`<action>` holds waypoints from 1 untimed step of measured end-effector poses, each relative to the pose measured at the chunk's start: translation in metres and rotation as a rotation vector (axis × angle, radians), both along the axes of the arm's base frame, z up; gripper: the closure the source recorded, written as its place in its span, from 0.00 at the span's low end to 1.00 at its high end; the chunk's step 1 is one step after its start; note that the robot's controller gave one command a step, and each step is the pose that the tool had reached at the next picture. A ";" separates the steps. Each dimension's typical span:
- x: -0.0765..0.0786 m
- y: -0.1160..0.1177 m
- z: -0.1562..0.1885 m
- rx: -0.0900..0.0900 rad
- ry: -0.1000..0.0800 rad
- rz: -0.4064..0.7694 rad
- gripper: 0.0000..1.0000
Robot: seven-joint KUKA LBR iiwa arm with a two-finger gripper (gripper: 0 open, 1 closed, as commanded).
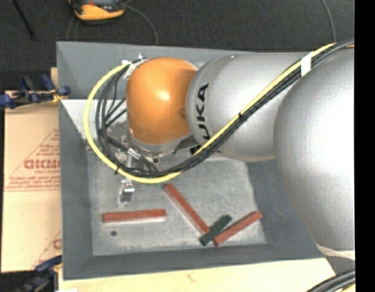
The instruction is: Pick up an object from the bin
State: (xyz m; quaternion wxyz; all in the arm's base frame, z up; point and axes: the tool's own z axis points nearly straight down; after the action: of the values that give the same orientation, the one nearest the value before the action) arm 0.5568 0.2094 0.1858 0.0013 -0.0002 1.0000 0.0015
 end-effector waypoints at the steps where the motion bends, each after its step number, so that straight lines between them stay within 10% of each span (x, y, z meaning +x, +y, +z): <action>1: -0.014 -0.016 -0.055 -0.002 -0.006 0.047 0.00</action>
Offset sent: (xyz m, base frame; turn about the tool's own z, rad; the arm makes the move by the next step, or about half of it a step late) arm -0.0460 -0.0269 -0.1158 -0.1165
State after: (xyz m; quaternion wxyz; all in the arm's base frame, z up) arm 0.5428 0.1937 0.1311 0.0041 -0.0235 0.9997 0.0007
